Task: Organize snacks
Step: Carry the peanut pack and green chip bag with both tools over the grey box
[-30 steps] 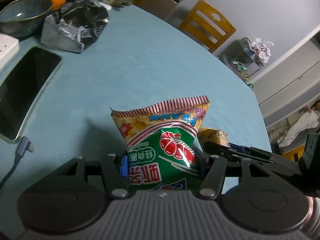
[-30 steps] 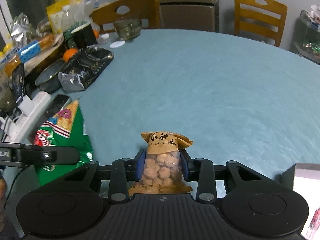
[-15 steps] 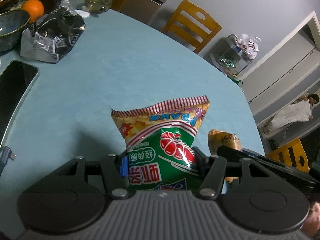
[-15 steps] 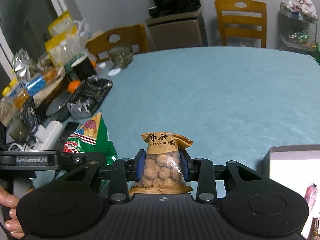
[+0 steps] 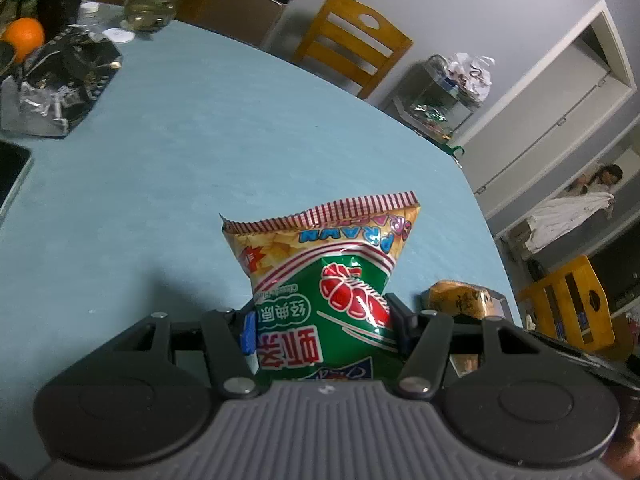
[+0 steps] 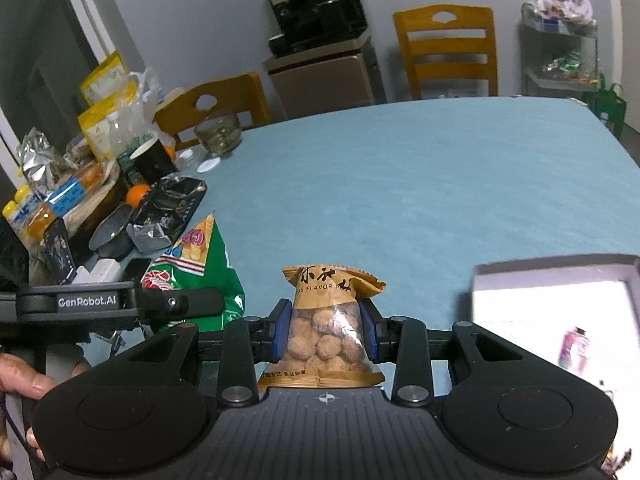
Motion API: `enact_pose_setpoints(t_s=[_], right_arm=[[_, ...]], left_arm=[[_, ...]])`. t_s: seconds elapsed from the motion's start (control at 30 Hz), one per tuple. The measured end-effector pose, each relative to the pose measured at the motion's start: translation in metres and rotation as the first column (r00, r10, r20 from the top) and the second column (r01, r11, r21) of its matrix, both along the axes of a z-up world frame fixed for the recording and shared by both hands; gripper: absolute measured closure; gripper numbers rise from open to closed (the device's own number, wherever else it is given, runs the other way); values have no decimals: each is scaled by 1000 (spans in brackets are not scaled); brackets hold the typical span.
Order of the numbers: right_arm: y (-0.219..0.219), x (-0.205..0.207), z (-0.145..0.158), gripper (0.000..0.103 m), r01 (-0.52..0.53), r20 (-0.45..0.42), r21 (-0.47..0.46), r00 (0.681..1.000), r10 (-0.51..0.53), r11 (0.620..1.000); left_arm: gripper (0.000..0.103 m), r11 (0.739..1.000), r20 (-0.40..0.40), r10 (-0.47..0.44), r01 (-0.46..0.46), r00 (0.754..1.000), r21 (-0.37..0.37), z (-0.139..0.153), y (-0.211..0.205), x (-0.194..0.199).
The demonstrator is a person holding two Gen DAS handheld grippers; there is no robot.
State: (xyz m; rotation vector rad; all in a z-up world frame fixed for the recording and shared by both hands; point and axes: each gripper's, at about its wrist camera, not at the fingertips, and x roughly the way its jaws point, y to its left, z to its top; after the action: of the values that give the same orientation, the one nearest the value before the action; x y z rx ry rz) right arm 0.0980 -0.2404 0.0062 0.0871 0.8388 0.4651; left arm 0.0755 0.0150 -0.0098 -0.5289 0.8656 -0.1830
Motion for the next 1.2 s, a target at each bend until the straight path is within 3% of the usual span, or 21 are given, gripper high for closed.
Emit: enact_pose_setpoints(t_s=[0.53, 1.2], right_arm=[[-59, -34, 11, 66, 149, 24, 11, 989, -149, 989], [-108, -63, 15, 66, 334, 52, 24, 941, -334, 942]], left_arm=[[45, 989, 7, -149, 149, 989, 8, 6, -60, 8], [45, 940, 20, -342, 342, 940, 7, 10, -119, 28]])
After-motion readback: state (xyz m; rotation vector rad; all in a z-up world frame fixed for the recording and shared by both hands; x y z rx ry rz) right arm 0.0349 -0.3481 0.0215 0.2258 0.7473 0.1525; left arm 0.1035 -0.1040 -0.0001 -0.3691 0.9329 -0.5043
